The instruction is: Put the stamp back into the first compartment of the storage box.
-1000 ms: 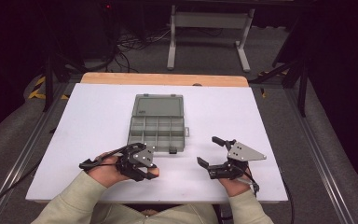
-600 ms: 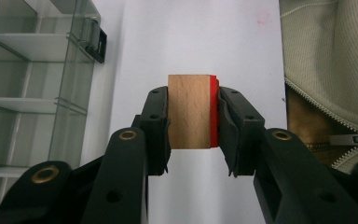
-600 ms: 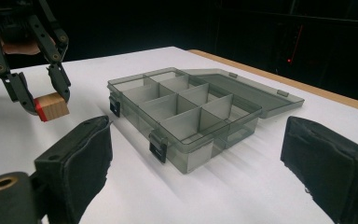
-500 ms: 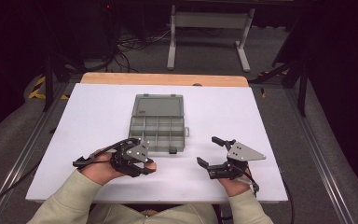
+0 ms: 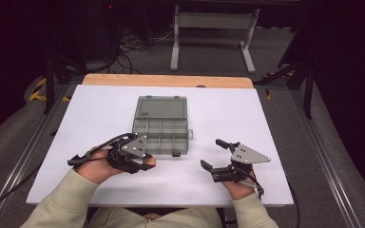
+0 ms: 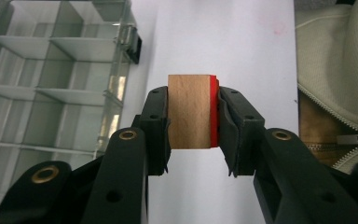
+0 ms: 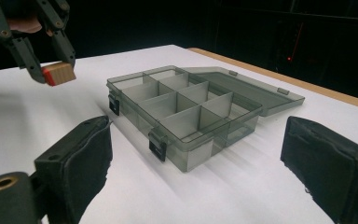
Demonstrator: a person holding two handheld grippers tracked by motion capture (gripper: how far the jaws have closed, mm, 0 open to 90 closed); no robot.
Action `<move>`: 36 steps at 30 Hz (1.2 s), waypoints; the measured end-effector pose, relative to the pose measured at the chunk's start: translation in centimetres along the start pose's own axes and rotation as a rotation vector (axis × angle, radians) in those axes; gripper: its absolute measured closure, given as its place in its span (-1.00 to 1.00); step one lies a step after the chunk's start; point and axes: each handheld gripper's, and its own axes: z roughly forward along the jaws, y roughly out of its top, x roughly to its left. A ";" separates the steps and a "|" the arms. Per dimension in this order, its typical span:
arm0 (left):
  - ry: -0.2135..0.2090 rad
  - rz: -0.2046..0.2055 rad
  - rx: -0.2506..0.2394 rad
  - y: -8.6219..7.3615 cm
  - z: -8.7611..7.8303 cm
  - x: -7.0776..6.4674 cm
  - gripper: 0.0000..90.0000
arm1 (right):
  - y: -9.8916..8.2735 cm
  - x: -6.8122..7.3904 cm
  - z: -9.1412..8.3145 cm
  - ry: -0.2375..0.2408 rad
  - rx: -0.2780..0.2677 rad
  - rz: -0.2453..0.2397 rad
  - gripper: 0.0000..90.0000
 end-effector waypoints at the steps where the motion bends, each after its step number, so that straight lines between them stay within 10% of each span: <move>1: 0.006 0.000 0.001 0.0 -0.2 0.1 0.46 | 0.0 0.0 0.0 -0.001 0.002 -0.001 -0.80; 36: 0.163 -0.138 0.056 0.1 -1.6 8.0 0.46 | 0.0 0.0 0.0 0.002 -0.004 0.000 -0.80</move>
